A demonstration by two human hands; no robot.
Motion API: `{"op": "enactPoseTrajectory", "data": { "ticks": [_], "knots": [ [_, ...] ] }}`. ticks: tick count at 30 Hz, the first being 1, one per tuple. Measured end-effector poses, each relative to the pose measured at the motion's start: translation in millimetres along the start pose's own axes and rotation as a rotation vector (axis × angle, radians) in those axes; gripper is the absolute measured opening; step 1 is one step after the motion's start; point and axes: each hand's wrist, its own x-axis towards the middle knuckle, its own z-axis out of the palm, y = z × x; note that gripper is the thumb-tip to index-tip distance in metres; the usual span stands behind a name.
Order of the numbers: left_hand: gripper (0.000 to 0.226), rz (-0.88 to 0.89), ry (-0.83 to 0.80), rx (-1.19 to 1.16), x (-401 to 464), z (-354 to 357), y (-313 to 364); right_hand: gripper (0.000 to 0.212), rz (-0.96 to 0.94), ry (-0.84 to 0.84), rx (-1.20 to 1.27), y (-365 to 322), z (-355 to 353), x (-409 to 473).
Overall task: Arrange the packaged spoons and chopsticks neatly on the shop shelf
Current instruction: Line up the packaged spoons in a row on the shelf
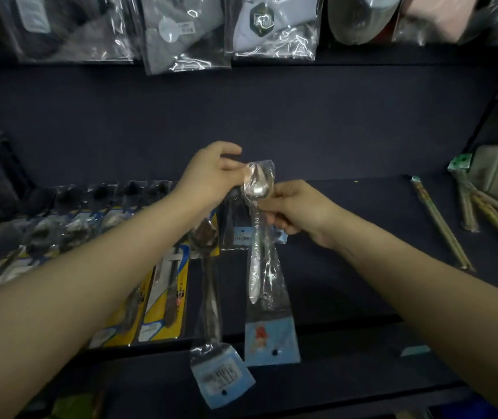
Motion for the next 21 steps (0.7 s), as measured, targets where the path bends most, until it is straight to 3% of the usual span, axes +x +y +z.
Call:
{"op": "enactPoseTrajectory", "data": {
  "ticks": [3,6,9,12,15,19,21],
  "knots": [
    [0.059,-0.155,-0.097,0.036,-49,3,2,0.028,0.066,0.089,0.192,-4,-2,-5],
    [0.044,-0.383,-0.308,-0.099,-91,8,10,0.029,0.128,0.15,0.324,-8,-10,-6],
    [0.037,-0.372,-0.409,-0.019,-120,16,19,0.032,0.115,0.183,0.348,-12,-16,-8],
    [0.046,-0.28,-0.332,0.038,-141,26,23,0.03,0.075,0.213,0.281,-16,-18,-13],
    [0.021,-0.153,-0.167,0.13,-155,30,25,0.028,0.047,0.173,0.228,-12,-11,-16],
    [0.008,0.063,0.037,0.507,-159,30,21,0.033,0.031,0.078,0.213,-7,7,-20],
    [0.015,0.122,0.073,0.607,-158,30,18,0.035,0.015,0.068,0.167,-9,11,-21]
  ]
}}
